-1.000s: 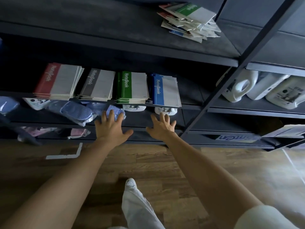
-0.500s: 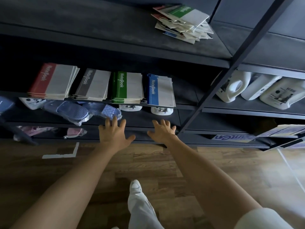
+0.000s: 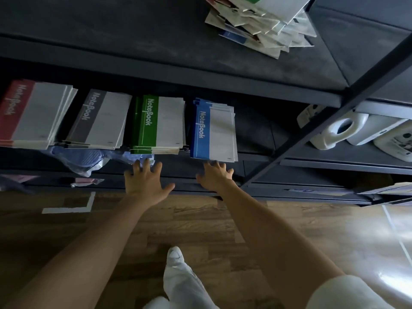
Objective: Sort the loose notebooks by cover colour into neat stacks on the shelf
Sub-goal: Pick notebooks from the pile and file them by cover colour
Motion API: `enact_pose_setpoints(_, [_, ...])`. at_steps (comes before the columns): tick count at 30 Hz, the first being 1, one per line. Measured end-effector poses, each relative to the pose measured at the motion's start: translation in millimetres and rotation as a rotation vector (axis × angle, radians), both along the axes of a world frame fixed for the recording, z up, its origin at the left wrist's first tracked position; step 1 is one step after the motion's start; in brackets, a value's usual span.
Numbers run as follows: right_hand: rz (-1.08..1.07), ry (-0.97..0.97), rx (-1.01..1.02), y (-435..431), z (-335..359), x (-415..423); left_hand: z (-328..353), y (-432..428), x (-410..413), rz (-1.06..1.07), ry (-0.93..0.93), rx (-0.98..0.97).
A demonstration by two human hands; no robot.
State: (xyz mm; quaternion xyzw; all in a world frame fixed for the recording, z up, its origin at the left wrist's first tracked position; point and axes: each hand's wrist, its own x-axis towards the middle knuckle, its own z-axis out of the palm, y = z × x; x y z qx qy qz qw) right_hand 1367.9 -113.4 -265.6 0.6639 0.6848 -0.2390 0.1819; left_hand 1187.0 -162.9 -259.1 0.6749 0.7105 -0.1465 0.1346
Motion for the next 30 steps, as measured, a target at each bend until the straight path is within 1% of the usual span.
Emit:
enact_pose_setpoints(2, [-0.009, 0.014, 0.082, 7.5, 0.7, -0.4, -2.5, 7.3, 1.0, -0.008, 0.004, -0.008])
enact_pose_setpoints(5, [-0.007, -0.025, 0.305, 12.2, -0.5, 0.7, -4.4, 14.7, 2.0, -0.024, 0.002, -0.021])
enact_pose_setpoints(7, [0.020, -0.060, 0.356, 14.3, -4.5, 3.0, -4.9, 17.6, 1.7, -0.029, 0.005, -0.031])
enact_pose_setpoints(13, [0.094, -0.057, 0.228, 28.7, -20.1, 11.4, -11.9, 24.3, 0.7, -0.049, 0.009, -0.039])
enact_pose_setpoints(17, [0.124, -0.050, 0.238, 36.6, -26.1, 11.4, -15.5, 27.8, 2.7, -0.051, 0.011, -0.033])
enact_pose_setpoints(27, [0.121, -0.033, 0.297, 60.2, -24.2, 8.8, -18.4, 31.0, 1.1, -0.046, 0.033, -0.012])
enact_pose_setpoints(30, [0.085, -0.028, 0.280, 56.4, -18.6, 5.4, -16.0, 27.9, -2.5, -0.038, 0.034, -0.005])
